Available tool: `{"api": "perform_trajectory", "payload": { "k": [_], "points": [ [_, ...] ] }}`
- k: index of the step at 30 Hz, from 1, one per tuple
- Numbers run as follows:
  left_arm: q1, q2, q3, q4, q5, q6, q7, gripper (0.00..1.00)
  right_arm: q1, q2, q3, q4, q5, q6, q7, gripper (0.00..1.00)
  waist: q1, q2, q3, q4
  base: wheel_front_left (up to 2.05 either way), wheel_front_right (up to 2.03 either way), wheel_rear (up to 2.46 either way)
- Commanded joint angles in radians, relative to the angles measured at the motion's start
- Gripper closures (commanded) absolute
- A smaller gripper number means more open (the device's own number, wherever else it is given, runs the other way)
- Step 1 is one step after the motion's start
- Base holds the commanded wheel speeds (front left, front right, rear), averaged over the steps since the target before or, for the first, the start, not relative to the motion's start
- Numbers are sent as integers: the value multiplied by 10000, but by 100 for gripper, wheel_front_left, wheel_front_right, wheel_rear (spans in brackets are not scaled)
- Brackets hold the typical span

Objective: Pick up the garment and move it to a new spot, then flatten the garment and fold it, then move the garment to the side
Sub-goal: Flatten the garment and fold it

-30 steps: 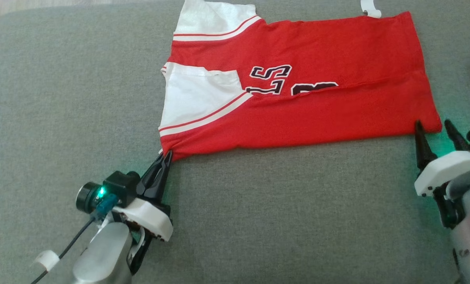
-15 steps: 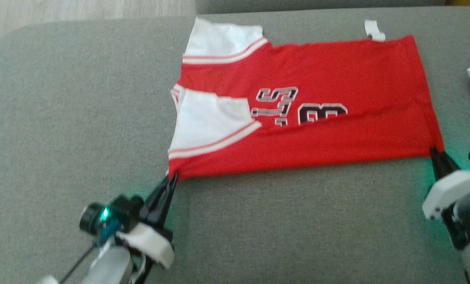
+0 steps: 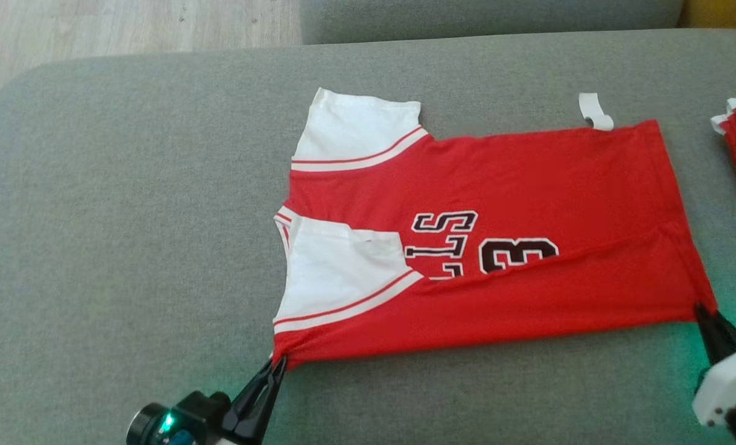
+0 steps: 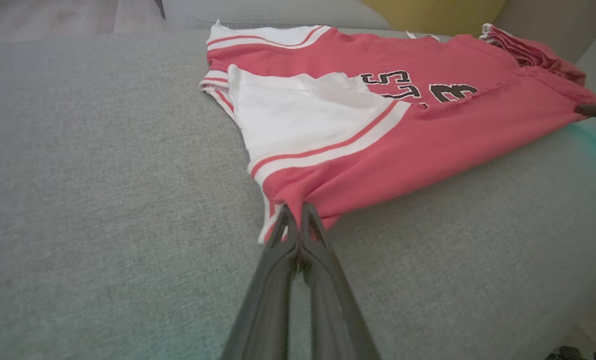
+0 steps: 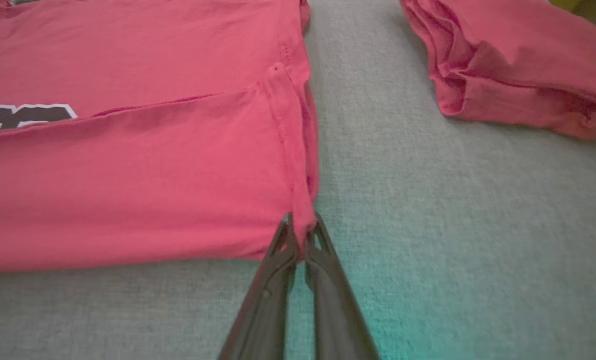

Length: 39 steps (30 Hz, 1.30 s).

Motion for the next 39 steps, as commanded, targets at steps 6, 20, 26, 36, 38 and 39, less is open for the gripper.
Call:
{"api": "perform_trajectory", "payload": {
  "k": [6,20,26,36,38,39],
  "points": [
    [-105,393,309,-705,-215,129,401,0,559,-225,-643,-1122,-126,65,331,4,1,0,-69,-89,0,0,0],
    [-2236,1086,886,-1982,-249,-105,1416,0,636,737,-967,-3466,-1296,65,-754,0,1,0,312,-705,0,0,0],
    [-5741,1397,918,-1693,-1097,-848,3201,0,161,988,-681,-3989,-1546,65,-822,0,1,0,1337,-1032,0,0,0],
    [-10950,2392,-1148,1084,-3940,-967,6824,0,-1088,1393,-106,-4184,-1901,65,-1010,0,1,0,2951,-2094,0,0,0],
    [-11396,2647,-1477,1683,-4205,-968,7153,0,-1264,1449,16,-4050,-1888,65,-1093,0,1,0,3064,-2326,0,0,0],
    [-11552,2762,-1643,1967,-4307,-968,7323,0,-1339,1467,61,-3967,-1883,65,-1150,0,1,0,3103,-2427,0,0,0]
  ]
}}
